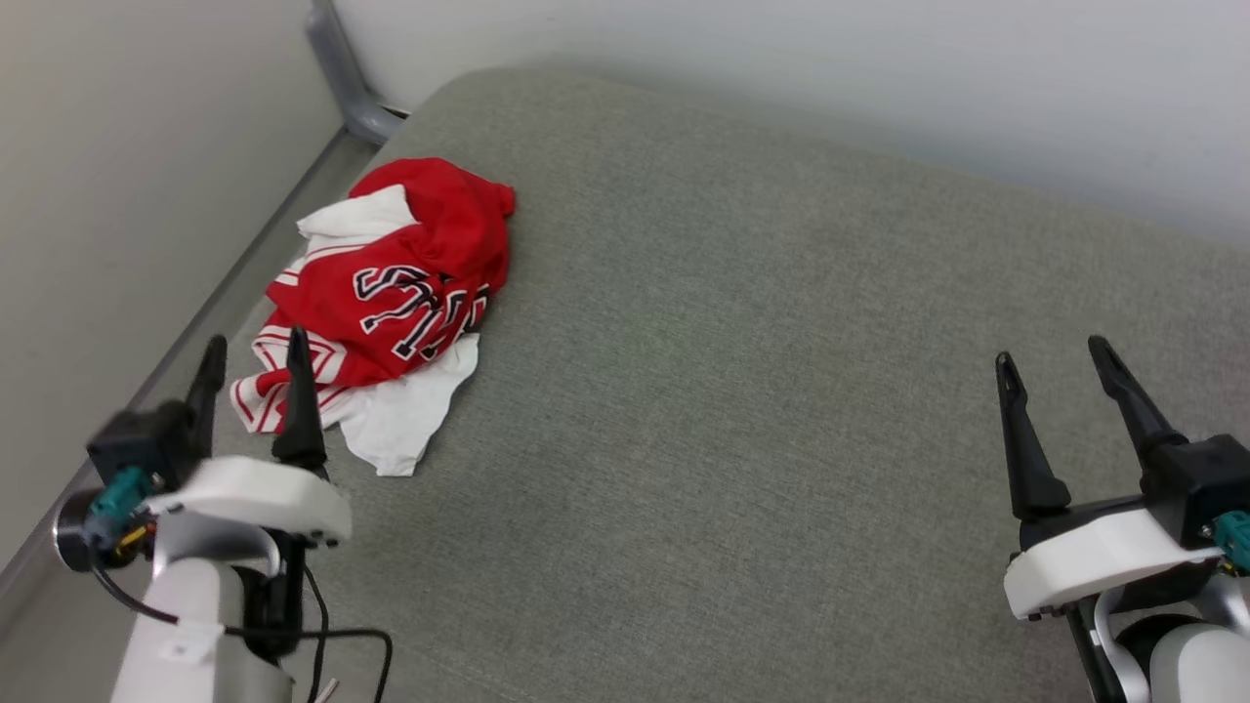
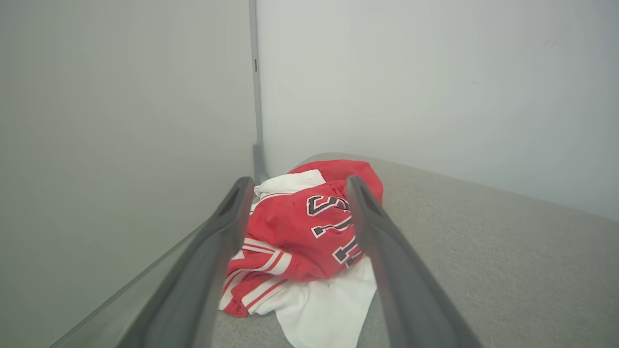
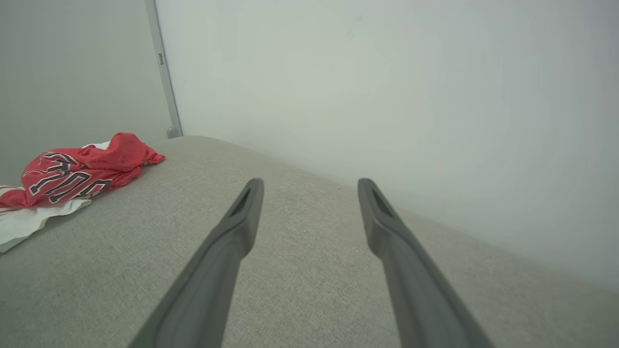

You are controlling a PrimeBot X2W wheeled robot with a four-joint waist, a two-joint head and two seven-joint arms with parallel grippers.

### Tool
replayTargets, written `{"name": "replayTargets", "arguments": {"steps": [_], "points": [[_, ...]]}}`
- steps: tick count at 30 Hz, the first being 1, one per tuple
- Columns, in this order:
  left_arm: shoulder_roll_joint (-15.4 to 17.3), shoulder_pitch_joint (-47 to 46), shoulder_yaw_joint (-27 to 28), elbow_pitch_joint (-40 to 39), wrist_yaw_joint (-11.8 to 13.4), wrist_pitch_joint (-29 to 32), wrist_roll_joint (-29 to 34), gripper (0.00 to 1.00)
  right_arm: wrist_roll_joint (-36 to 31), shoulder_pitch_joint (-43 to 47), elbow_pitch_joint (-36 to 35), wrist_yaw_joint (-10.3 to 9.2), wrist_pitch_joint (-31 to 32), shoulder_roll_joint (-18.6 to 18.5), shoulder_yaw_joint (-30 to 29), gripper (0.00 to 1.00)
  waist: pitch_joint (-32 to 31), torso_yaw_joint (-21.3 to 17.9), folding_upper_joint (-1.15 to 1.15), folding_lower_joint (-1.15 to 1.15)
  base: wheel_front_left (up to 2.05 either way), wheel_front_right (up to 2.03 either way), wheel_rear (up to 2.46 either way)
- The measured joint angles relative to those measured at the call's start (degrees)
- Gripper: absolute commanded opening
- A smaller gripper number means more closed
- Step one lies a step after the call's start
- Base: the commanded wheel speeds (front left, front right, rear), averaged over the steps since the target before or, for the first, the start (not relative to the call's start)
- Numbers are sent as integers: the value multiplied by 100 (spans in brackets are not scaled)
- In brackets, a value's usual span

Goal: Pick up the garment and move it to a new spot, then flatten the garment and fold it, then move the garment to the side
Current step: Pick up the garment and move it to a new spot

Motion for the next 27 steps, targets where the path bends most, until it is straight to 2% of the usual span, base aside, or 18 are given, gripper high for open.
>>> {"name": "replayTargets", "arguments": {"steps": [11,21,27], "points": [[812,-1887,249,1404,-391,1209,-738,100,-298,-573,-363,0,169,0,92,100,993,-578,0,0,0,0,0],[1650,-2937,-52,2945,-536,3112,-1562,100,-360,-939,-366,0,124,0,120,100,1766,-1127,0,1,0,0,0],[1823,-3087,-379,3408,-537,4133,-2234,100,-338,-995,-337,0,115,0,97,100,2042,-1316,0,1,0,0,0]]}}
